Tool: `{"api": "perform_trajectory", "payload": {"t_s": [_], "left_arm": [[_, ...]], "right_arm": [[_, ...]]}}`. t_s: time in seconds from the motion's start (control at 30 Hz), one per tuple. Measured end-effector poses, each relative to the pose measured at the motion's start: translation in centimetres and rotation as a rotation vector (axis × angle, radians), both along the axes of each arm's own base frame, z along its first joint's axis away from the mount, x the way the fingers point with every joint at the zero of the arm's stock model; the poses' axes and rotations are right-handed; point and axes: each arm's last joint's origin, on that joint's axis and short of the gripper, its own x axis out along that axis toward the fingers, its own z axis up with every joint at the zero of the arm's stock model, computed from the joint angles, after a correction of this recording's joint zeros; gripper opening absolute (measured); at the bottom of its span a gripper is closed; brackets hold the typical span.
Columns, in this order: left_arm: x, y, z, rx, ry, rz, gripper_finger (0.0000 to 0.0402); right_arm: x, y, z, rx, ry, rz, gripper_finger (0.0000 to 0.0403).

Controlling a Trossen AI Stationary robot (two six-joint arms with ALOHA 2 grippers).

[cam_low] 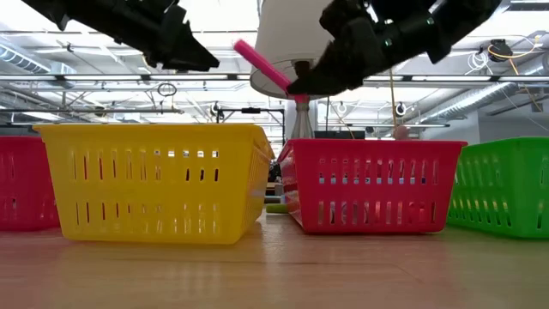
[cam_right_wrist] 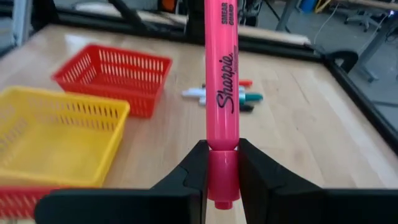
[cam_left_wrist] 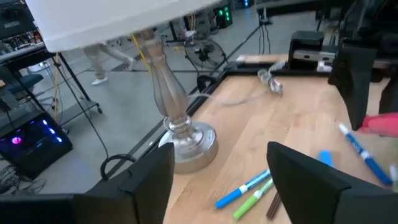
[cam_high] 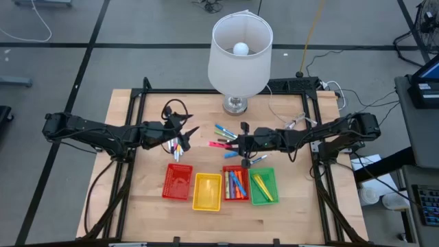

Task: Pick & Place Markers
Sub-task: Put the large pink highlighter into the right red bin

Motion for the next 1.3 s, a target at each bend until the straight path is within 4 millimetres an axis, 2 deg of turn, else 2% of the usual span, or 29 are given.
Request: {"api": "perform_trajectory", "payload": {"t_s": [0.17,0.27,0.37,0.47,0.73,1.1,1.3], "left_arm": [[0.1,0.0,-0.6,0.012,0.053,-0.006,0.0302],[0.8,-0.2,-1.3,-0.006,0.080,-0.085,0.0322],[1.9,-0.5,-1.8,-0.001,0.061,-0.176,0.0335],[2.8,-0.6,-1.9,-0.001,0.005,-0.186,0.0341],[3.5,-0.8,-1.9,-0.061,-0.086,-0.237,0.0333],[4.2,-1.7,-1.2,-0.141,-0.199,-0.534,0.0313],[5.3,-2.1,-2.0,-0.131,-0.262,-0.567,0.0314]], "right_arm": [[-0.2,-0.2,-0.5,0.002,0.015,-0.007,0.0047],[-0.2,-0.2,-0.4,0.000,0.003,-0.007,0.0047],[-0.1,-0.2,0.0,-0.004,-0.041,-0.001,0.0047],[0.0,-0.2,0.2,-0.009,-0.061,0.003,0.0047],[0.2,-0.1,0.8,-0.009,-0.130,0.014,0.0047],[0.3,0.0,1.4,-0.013,-0.196,0.062,0.0047],[0.3,0.4,1.7,-0.005,-0.219,0.095,0.0047]]}}
